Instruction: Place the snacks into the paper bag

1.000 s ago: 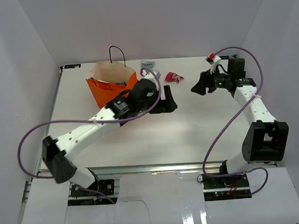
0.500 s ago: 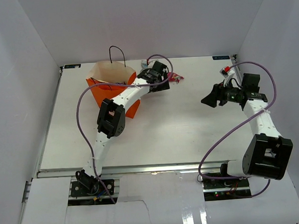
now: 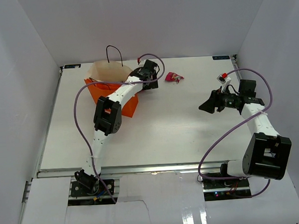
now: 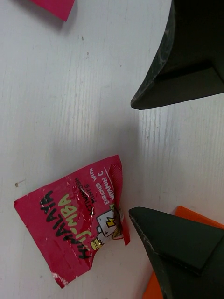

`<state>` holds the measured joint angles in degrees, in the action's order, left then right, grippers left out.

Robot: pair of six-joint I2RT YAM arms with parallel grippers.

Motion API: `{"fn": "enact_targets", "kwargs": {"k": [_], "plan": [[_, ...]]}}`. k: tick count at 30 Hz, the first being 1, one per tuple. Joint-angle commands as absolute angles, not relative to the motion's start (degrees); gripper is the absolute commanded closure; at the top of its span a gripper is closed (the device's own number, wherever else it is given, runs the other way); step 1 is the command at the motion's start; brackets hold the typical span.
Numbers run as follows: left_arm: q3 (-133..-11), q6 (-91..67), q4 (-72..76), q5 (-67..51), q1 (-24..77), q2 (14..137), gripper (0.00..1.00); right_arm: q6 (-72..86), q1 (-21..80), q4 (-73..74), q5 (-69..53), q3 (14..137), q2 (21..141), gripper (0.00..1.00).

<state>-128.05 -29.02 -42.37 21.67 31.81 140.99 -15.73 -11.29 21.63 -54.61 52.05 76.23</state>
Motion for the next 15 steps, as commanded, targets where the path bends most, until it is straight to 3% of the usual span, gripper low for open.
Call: {"fn": "enact_targets", "kwargs": {"k": [1, 6, 15], "plan": [[-126.2, -28.4, -41.6, 27.1, 30.9, 135.8, 0.04, -15.6, -11.5, 19.2, -56.7, 51.7, 76.2, 0.29], [-126.7, -28.6, -41.0, 31.9, 29.6, 136.8, 0.03, -15.6, -11.5, 19.1, -56.8, 51.6, 76.4, 0.29], [-128.3, -23.1, -35.3, 29.9, 27.7, 138.6, 0.02, -15.6, -11.5, 18.9, -56.8, 51.1, 76.4, 0.29]]}}
